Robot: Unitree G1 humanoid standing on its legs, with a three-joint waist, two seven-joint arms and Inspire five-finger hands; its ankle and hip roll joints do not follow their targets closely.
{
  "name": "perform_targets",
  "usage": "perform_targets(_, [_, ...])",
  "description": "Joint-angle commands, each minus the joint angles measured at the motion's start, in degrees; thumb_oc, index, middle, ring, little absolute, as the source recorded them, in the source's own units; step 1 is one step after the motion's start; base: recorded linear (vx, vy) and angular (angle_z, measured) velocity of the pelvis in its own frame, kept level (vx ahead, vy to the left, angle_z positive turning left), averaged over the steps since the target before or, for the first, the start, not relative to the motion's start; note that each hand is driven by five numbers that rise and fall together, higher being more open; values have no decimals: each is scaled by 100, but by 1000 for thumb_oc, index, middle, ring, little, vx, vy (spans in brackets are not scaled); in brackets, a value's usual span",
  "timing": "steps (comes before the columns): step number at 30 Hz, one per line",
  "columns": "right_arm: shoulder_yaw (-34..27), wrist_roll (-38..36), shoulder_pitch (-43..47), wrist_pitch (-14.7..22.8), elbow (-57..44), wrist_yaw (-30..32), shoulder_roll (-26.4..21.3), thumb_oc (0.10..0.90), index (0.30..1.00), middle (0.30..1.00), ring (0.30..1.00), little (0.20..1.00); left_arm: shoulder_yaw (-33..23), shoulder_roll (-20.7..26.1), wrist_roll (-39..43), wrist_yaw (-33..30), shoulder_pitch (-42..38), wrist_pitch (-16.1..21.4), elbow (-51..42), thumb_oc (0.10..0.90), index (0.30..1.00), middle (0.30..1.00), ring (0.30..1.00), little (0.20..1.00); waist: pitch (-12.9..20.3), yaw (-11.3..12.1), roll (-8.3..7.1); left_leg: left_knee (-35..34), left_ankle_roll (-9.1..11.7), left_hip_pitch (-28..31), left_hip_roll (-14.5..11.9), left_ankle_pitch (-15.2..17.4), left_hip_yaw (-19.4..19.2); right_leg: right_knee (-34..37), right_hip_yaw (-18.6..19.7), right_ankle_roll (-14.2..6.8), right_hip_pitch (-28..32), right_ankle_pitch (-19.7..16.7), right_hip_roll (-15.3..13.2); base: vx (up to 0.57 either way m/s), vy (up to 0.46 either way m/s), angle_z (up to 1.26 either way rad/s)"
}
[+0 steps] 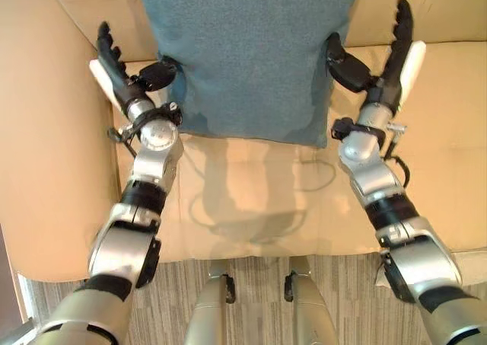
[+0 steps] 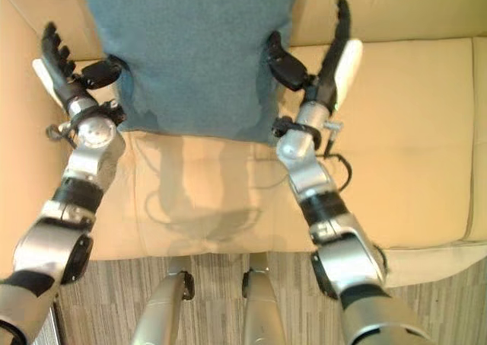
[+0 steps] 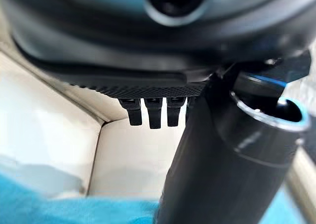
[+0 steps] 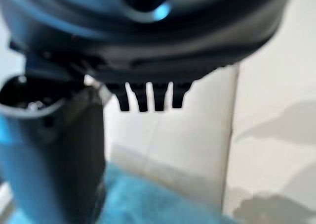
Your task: Pick up all the scattered cushions and arrange them neatly on the sofa.
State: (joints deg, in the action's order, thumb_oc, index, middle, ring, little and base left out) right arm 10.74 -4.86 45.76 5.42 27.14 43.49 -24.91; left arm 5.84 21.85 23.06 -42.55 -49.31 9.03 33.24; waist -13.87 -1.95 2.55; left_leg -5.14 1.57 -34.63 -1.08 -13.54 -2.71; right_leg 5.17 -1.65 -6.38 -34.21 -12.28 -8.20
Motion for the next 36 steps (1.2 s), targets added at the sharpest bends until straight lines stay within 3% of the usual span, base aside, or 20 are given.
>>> perform_targets(1, [-518,172,-395,363,-727,-156,-225,800,900,900,900,900,-251,414,36,353,440,705,-713,800,900,900,900,900,537,143,278,14,137,260,38,658,222,-221,-188,142,119,366,294,18,-12,4])
perform_targets(7, [-1323,31,-1774,664,-1651,-582,-115,800,900,900,900,900,-864,535,236,893,1817,706,-1113,800,900,900,900,900,624,112,284,14,125,445,21,709,186,-247,-221,158,346,454,308,13,-14,-5])
perform_targets(12, [-1964,-140,-3361,902,-1997,-1158,-70,800,900,900,900,900,-1257,322,401,1540,3586,894,-1475,800,900,900,900,900,719,34,169,14,133,1132,-85,863,163,-325,-259,178,1035,690,402,62,-69,5])
perform_targets(16, [-2224,-610,-4270,1051,-1488,-1762,137,800,900,900,900,900,-1406,42,412,1999,4653,815,-952,800,900,900,900,900,685,-46,91,31,108,1896,-253,860,140,-667,-283,218,1614,972,517,-3,-106,2])
perform_targets(19, [-2309,-743,-4663,1136,-921,-1989,240,800,900,900,900,900,-1462,117,-319,2038,5205,825,-645,800,900,900,900,900,687,-13,15,130,129,2350,-392,815,148,-863,-309,263,2075,1184,682,-76,-150,-3])
perform_targets(21, [-2351,-787,-4780,1120,-595,-1979,263,800,900,900,900,900,-1494,100,-410,2045,5396,894,-539,800,900,900,900,900,689,70,-33,210,238,2376,-500,546,253,-843,-346,294,2271,1251,761,-155,-129,-4])
perform_targets(24, [-2351,-822,-4866,1136,-206,-1912,283,800,900,900,900,900,-1465,15,-361,2139,5456,990,-341,800,900,900,900,900,681,120,-130,276,311,2420,-489,407,487,-723,-381,331,2443,1223,766,-244,-107,-2])
perform_targets(25, [-2344,-920,-4928,1095,8,-1958,312,800,900,900,900,900,-1342,-152,-373,2233,5515,905,-23,800,900,900,900,900,733,111,-228,549,185,2609,-358,758,415,-637,-475,324,2552,1157,676,-371,-117,17])
perform_targets(27, [-2384,-965,-5015,1091,142,-2006,336,800,900,900,900,900,-1136,-347,-383,2451,5500,774,593,800,900,900,900,900,880,19,-275,996,83,2964,-286,1251,-51,-550,-609,282,2610,1017,582,-312,-72,21])
perform_targets(29, [-2382,-1038,-5113,1102,247,-2051,398,800,900,900,900,900,-988,-604,-348,2645,5442,663,1479,800,900,900,900,900,1005,-78,-266,1527,90,3357,-160,1553,-245,-554,-653,277,2603,918,597,-260,-31,7])
perform_targets(31, [-2314,-1105,-5214,1061,328,-2134,473,800,900,900,900,900,-1004,-885,-130,2795,5453,547,2221,800,900,900,900,900,1166,-185,-195,1931,149,3781,46,1676,-77,-569,-656,259,2547,772,638,-229,42,11])
perform_targets(34, [-2091,-1186,-5237,1055,377,-2208,606,800,900,900,900,900,-750,-1243,-438,2854,5479,388,3079,800,900,900,900,900,1299,-309,9,2120,176,4477,311,1625,610,-663,-547,209,2203,530,837,-364,120,-41])
perform_targets(36, [-1995,-1219,-5142,1121,368,-2206,616,800,900,900,900,900,-571,-1405,-660,2825,5376,324,3354,800,900,900,900,900,1264,-434,3,1868,-19,4479,469,2167,733,-745,-380,109,1858,319,869,-457,152,-16])
